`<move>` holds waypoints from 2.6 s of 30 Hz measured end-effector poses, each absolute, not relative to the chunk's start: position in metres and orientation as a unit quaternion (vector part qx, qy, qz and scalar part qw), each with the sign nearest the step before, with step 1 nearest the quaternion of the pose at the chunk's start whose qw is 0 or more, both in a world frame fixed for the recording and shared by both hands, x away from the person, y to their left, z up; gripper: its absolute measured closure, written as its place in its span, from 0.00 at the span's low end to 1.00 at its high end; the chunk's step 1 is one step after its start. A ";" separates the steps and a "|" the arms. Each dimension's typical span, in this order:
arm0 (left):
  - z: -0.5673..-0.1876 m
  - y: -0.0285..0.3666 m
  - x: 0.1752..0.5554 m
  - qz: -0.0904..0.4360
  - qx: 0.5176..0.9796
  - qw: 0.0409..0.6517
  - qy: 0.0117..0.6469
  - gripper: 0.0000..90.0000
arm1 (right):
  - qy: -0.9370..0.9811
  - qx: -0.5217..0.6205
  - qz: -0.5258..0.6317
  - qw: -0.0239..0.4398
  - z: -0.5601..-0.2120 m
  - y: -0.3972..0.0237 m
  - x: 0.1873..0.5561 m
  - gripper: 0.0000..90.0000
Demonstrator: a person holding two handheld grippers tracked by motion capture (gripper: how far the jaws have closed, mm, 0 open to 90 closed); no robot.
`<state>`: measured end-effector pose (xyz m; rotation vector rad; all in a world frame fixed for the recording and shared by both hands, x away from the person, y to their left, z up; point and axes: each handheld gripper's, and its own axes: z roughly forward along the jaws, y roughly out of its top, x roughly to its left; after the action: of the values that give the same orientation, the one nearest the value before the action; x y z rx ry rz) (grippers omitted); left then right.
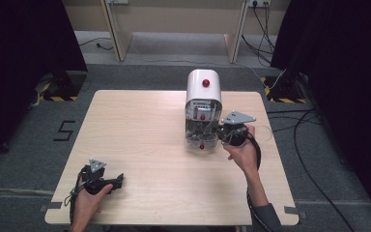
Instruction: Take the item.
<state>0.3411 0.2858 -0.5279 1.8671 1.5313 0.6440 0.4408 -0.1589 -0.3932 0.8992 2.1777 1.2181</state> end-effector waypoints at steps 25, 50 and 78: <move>-0.528 0.286 0.341 0.245 0.709 0.316 0.581 0.00 | 0.752 0.374 0.465 0.281 -0.377 -0.221 0.429 1.00; -0.528 0.286 0.341 0.245 0.708 0.315 0.582 0.00 | 0.701 0.427 0.466 0.330 -0.387 -0.288 0.413 1.00; -0.528 0.286 0.341 0.245 0.709 0.315 0.582 0.00 | 0.684 0.469 0.454 0.326 -0.421 -0.311 0.433 1.00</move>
<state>0.3407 0.2858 -0.5278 1.8676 1.5325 0.6462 0.4329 -0.3107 -0.4214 1.2301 1.7919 1.1892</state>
